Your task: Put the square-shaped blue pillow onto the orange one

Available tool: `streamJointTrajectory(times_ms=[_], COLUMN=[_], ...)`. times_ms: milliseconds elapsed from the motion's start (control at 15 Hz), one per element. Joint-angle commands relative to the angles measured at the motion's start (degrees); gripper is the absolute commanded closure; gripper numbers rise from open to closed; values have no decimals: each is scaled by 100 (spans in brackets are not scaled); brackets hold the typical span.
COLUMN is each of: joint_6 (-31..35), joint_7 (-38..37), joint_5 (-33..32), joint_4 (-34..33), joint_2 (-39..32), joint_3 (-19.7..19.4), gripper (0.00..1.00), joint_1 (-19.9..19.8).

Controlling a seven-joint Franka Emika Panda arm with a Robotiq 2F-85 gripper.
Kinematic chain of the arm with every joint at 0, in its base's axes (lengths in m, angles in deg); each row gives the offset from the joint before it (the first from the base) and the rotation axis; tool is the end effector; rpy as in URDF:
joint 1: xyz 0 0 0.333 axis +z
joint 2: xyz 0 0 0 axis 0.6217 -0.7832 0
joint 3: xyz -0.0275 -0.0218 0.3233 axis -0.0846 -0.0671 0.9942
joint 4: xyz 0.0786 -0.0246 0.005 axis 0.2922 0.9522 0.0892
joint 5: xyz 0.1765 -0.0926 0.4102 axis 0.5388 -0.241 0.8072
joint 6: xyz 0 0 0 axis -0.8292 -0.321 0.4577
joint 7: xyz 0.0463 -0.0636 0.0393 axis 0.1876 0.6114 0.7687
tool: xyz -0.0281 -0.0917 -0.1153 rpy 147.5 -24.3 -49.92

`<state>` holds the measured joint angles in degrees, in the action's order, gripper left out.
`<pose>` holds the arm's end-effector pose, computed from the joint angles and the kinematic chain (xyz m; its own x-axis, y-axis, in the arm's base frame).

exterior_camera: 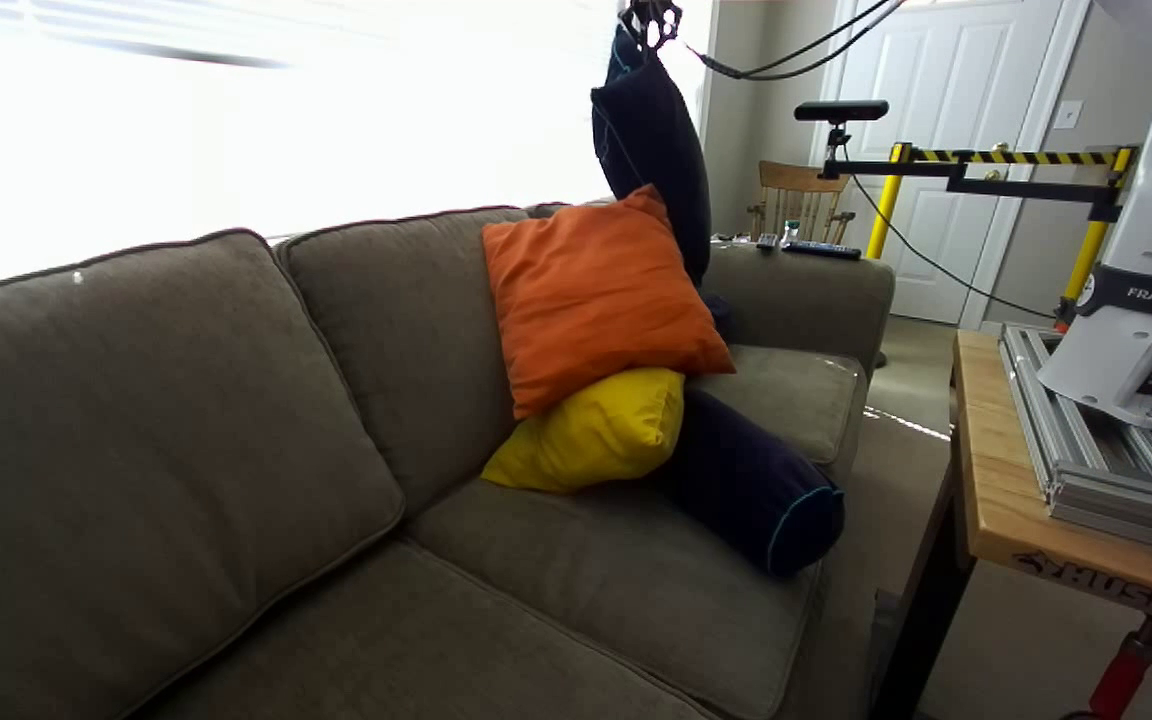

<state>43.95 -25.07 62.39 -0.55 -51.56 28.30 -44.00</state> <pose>0.7911 -0.2894 0.5433 0.6952 -0.6123 0.3764 -0.6992 -0.6976 0.1566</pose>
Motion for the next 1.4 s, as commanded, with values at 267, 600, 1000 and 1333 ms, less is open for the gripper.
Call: streamJointTrajectory(times_ms=[267, 600, 1000, 1333], joint_6=[-313, -432, -283, -76], joint_7=[308, 283, 504, 810], joint_5=[-76, -150, -7, 115], joint_4=[85, 53, 141, 322], joint_2=[452, 599, 472, 238], joint_3=[6, -51, 82, 415], gripper=[98, 98, 98, 98], joint_1=[416, 735, 887, 928])
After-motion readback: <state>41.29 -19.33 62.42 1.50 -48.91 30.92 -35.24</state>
